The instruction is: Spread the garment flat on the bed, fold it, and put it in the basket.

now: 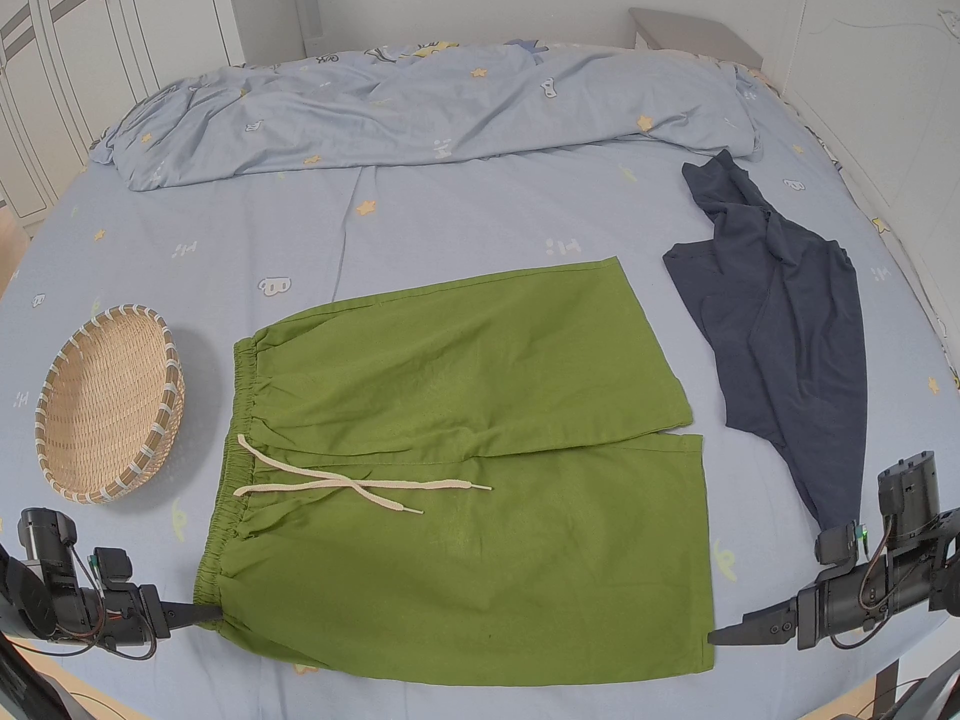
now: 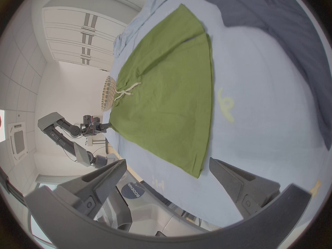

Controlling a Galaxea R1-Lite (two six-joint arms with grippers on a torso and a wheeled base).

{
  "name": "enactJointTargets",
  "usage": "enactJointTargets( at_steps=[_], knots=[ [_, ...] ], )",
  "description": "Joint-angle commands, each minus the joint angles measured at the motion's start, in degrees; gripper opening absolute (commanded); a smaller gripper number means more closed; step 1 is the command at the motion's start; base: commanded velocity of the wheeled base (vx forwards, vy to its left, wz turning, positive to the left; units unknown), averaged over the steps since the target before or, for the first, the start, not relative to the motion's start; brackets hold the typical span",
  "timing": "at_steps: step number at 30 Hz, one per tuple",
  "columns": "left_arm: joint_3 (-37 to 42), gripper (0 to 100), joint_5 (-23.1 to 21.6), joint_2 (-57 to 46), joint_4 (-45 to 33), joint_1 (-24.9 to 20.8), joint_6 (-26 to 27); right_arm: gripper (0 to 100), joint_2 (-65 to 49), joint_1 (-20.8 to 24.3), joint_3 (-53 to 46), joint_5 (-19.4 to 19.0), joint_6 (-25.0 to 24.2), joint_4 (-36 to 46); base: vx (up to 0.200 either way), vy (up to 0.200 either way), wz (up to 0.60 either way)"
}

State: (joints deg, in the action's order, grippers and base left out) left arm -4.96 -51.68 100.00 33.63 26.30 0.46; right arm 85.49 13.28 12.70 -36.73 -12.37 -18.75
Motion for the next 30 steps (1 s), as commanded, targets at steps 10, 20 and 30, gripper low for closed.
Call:
enactJointTargets(
  at_steps=[10,20,30],
  knots=[
    [-0.31,0,-0.09,0.81,-0.06,-0.28,0.06,100,14.44,0.08,-0.40,-2.82,2.79,-1.82,0.000,0.000,0.00],
    [-0.22,0,-0.09,1.34,0.12,-0.98,0.06,100,18.75,0.26,-0.13,-3.35,5.34,-3.75,0.000,0.000,0.00],
    [0.13,0,-0.09,1.43,0.03,-1.51,0.15,100,22.26,3.25,1.45,-3.52,4.73,-7.44,0.000,0.000,0.00]
  ],
)
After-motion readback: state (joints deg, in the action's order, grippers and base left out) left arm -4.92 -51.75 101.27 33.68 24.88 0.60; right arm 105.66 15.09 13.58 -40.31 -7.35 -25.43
